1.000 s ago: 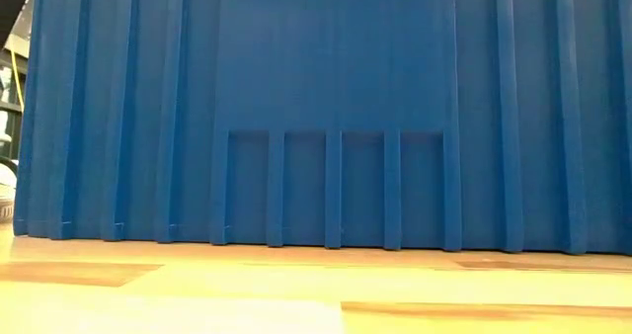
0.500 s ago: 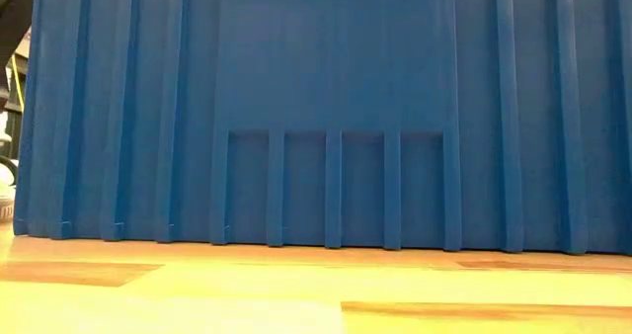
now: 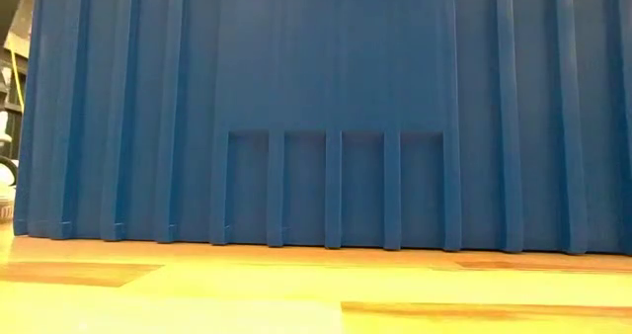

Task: Pick and place slides into bin
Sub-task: Put the black slide into the blue container

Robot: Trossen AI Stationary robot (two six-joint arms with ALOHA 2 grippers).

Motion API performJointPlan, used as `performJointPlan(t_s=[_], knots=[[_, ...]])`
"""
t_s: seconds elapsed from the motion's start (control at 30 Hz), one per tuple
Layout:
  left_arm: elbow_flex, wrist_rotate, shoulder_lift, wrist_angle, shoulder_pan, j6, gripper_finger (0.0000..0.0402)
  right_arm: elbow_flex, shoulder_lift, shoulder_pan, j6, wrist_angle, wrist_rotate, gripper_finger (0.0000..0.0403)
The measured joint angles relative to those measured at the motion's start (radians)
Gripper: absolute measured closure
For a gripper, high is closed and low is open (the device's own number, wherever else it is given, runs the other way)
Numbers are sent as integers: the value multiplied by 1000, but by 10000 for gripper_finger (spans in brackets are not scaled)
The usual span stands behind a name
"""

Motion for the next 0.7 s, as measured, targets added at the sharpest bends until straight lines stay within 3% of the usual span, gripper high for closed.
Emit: performJointPlan(t_s=[0.27, 0.33, 0.43, 0.53, 0.63, 0.7], knots=[[-60, -159, -172, 57, -20, 190, 401, 0, 0, -2, 14, -24, 42, 210], [-176, -180, -234, 113, -39, 203, 401, 0, 0, -2, 30, -30, 42, 210], [-473, -207, -345, 430, -91, 208, 401, 0, 0, -2, 36, -37, 50, 210], [-756, -172, -443, 782, -102, 178, 401, 0, 0, -3, 46, -31, 50, 210], [-875, -204, -534, 851, -99, 119, 401, 0, -1, -2, 66, -34, 53, 210], [-920, -259, -570, 742, -76, 7, 401, 0, 0, -4, 75, -39, 58, 210]])
